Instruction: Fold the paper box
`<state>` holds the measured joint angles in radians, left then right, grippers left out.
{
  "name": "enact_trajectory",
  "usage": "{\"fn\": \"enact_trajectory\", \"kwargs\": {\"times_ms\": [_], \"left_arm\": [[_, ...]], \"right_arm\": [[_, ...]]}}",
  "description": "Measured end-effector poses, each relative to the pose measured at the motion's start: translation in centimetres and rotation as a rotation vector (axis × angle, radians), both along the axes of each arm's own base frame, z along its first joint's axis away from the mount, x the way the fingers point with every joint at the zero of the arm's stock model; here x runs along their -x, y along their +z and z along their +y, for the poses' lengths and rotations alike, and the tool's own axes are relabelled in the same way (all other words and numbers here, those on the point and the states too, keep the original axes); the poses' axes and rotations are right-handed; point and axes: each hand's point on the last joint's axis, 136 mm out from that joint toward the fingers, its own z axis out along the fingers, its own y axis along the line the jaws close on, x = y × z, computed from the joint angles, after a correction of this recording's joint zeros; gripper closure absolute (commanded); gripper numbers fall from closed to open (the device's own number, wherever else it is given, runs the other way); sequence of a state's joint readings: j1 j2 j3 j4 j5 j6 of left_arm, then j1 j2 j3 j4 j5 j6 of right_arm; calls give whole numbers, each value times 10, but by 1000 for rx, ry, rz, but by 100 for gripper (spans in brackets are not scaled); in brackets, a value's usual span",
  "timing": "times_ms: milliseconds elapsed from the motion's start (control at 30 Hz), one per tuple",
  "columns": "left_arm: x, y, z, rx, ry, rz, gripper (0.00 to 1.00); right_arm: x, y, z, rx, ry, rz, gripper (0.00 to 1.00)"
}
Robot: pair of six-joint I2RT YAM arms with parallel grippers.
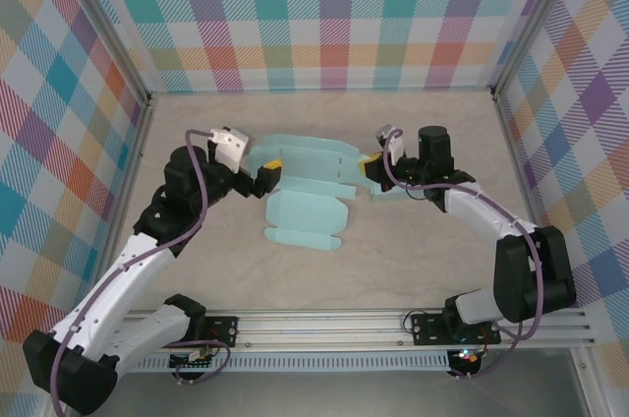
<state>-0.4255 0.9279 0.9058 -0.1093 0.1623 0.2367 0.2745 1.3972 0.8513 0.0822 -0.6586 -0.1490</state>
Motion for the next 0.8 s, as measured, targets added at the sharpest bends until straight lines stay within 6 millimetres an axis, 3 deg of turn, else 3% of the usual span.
{"fn": "enact_trajectory", "kwargs": {"times_ms": [100, 200, 533, 800], "left_arm": [[-3, 22, -3, -44, -25, -57, 1], [-12, 24, -12, -125, -71, -77, 8], [-47, -19, -37, -431, -243, 25, 16], [-52, -53, -40, -588, -341, 56, 16]], "right_arm": [[2, 1, 0, 15, 14, -9, 100], [6, -2, 2, 29, 28, -3, 100], [17, -6, 10, 47, 74, 10, 100], [18, 0, 14, 51, 93, -4, 100]]}}
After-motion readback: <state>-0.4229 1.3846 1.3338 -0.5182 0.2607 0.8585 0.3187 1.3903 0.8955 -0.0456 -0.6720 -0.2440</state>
